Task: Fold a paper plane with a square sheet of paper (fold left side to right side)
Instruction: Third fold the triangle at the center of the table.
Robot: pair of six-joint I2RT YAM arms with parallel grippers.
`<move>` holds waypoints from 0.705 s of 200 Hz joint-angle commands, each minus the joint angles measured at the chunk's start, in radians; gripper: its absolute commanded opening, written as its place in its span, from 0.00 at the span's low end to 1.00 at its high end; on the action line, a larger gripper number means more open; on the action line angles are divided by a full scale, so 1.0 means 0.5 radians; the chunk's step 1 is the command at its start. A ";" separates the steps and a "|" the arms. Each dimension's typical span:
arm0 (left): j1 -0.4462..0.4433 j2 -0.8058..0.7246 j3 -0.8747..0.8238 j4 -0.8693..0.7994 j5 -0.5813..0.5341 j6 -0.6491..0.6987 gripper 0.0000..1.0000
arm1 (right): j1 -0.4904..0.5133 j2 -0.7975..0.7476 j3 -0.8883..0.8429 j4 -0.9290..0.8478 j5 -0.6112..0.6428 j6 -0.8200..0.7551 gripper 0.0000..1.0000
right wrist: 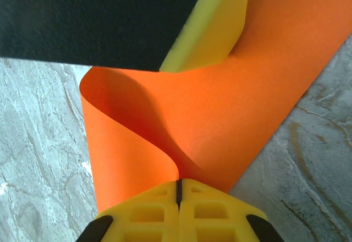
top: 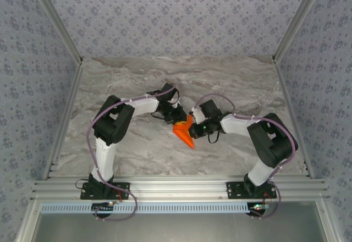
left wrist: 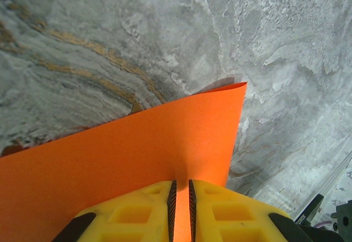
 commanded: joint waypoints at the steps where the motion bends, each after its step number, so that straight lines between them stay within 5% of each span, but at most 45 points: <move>1: -0.018 0.055 0.031 -0.107 -0.044 0.036 0.17 | 0.007 -0.001 0.005 -0.066 -0.004 0.013 0.00; 141: -0.024 0.071 0.065 -0.127 -0.054 0.055 0.17 | 0.058 -0.050 0.015 -0.102 0.119 0.012 0.00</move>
